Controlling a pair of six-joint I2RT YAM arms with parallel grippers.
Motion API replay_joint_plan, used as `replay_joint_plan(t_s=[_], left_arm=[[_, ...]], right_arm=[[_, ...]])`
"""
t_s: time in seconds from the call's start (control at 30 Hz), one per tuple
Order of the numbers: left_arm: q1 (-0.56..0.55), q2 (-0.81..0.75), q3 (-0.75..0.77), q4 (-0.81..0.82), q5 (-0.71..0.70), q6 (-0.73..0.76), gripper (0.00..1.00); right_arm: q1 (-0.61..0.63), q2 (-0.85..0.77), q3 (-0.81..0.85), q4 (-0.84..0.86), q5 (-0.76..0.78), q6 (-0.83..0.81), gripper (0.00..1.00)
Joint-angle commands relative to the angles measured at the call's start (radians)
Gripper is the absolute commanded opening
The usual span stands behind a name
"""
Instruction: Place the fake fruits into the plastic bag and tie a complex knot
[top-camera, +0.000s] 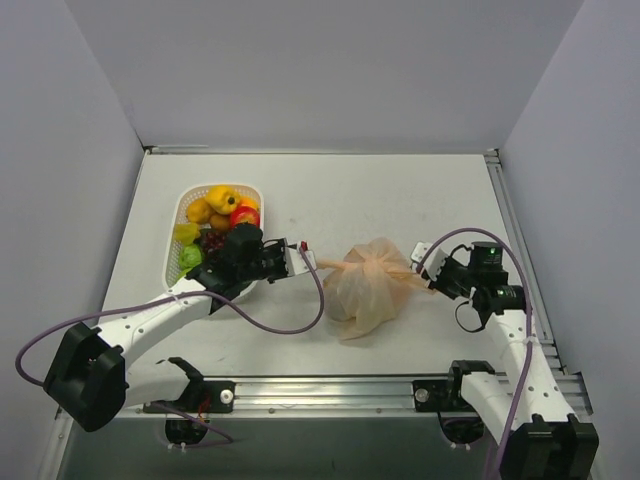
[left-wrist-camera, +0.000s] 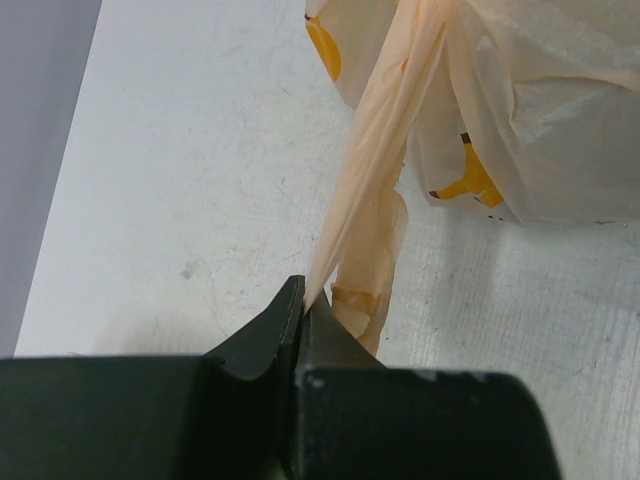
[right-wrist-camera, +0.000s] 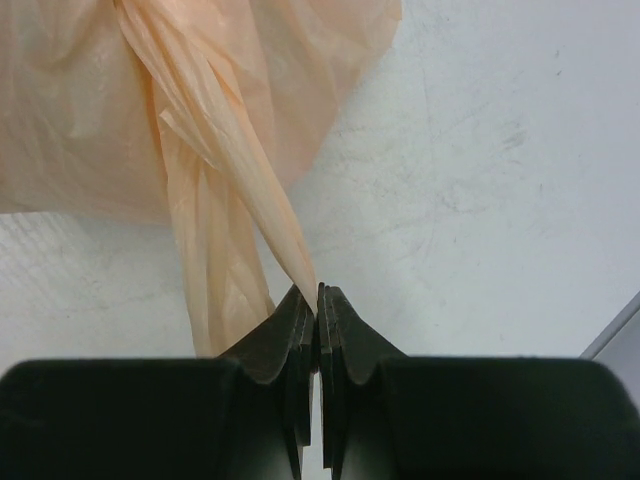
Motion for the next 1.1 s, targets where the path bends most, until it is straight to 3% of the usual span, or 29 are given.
replay_joint_plan(t_s=[0.0,0.2,0.4,0.6,0.83,1.07], left_arm=[[0.154,-0.038,-0.01,-0.142,-0.227,0.072,0.0],[0.184,-0.031,-0.018,-0.151,-0.186,0.075,0.0],[0.161,0.015,0.081,-0.211,-0.051,-0.024,0.0],[0.061,0.123,0.319,-0.26,0.089,-0.246,0.0],[0.069,0.296,0.636,-0.254,0.159,-0.527,0.0],[0.073,0.477,0.916,-0.228,0.104,-0.589,0.0]], right_arm=[[-0.179,0.019,-0.02,-0.122,0.306,-0.131,0.0],[-0.236,0.03,-0.012,-0.137,0.262,-0.165,0.0],[-0.195,0.046,0.112,-0.284,0.132,-0.042,0.0],[-0.142,0.151,0.355,-0.391,-0.094,0.163,0.0],[-0.13,0.312,0.657,-0.389,-0.226,0.386,0.0],[-0.031,0.52,0.882,-0.307,-0.206,0.516,0.0]])
